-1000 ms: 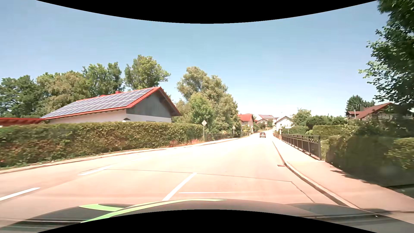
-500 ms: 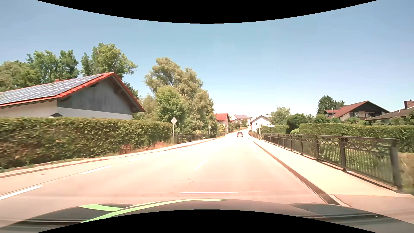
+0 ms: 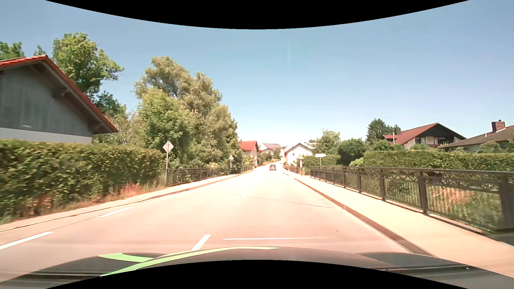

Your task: Follow the waypoints while adhering to traffic rules and regulations

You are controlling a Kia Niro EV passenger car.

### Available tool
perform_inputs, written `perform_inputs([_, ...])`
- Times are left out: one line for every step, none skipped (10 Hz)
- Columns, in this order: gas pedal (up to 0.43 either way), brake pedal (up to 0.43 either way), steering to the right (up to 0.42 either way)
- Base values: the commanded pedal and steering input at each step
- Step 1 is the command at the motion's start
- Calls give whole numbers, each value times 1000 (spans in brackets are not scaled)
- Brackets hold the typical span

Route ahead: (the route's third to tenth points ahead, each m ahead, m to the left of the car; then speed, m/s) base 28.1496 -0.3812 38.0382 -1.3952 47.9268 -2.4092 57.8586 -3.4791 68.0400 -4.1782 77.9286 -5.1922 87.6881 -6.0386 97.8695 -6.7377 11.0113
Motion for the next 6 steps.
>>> perform_inputs([157, 0, 59])
perform_inputs([157, 0, 46])
perform_inputs([157, 0, 37])
perform_inputs([157, 0, 30])
perform_inputs([157, 0, 23])
perform_inputs([157, 0, 17])
